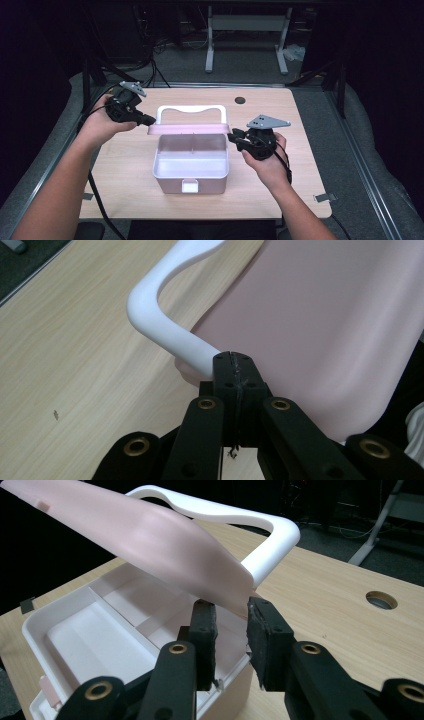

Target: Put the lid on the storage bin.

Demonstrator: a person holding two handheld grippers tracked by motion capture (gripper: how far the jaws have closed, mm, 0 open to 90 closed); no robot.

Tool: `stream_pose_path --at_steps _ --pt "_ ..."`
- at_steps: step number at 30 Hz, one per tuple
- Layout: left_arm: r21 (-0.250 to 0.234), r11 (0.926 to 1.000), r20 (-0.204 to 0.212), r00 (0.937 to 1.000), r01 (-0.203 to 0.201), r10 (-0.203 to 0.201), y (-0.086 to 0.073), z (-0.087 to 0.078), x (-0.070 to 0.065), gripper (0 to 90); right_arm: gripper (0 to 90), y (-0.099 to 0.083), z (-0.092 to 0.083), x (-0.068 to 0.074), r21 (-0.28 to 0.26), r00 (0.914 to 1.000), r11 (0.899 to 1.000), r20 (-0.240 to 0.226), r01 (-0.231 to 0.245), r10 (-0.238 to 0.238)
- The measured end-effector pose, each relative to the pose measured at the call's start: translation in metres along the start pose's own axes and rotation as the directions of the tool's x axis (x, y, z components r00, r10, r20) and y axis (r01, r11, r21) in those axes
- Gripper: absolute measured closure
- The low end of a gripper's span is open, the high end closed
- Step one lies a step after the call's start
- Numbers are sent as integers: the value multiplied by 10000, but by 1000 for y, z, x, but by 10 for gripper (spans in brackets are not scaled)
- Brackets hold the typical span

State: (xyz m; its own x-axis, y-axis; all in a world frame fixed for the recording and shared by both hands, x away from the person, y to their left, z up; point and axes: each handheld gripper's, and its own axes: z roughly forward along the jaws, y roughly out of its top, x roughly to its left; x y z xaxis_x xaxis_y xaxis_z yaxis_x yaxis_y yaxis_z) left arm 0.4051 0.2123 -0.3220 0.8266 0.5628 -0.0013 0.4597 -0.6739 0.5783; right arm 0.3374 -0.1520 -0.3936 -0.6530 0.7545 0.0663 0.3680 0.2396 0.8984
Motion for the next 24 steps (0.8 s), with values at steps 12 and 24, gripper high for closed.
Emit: stream_pose_path --at_steps 12,24 --pt "276 9996 216 9997 -89 83 -10 5 -5 899 692 -11 -5 3 235 9999 9997 -105 29 -27" --pt "430 9990 546 9984 -144 121 -25 18 -12 887 686 -30 -17 2 219 9998 9996 9 -196 195"
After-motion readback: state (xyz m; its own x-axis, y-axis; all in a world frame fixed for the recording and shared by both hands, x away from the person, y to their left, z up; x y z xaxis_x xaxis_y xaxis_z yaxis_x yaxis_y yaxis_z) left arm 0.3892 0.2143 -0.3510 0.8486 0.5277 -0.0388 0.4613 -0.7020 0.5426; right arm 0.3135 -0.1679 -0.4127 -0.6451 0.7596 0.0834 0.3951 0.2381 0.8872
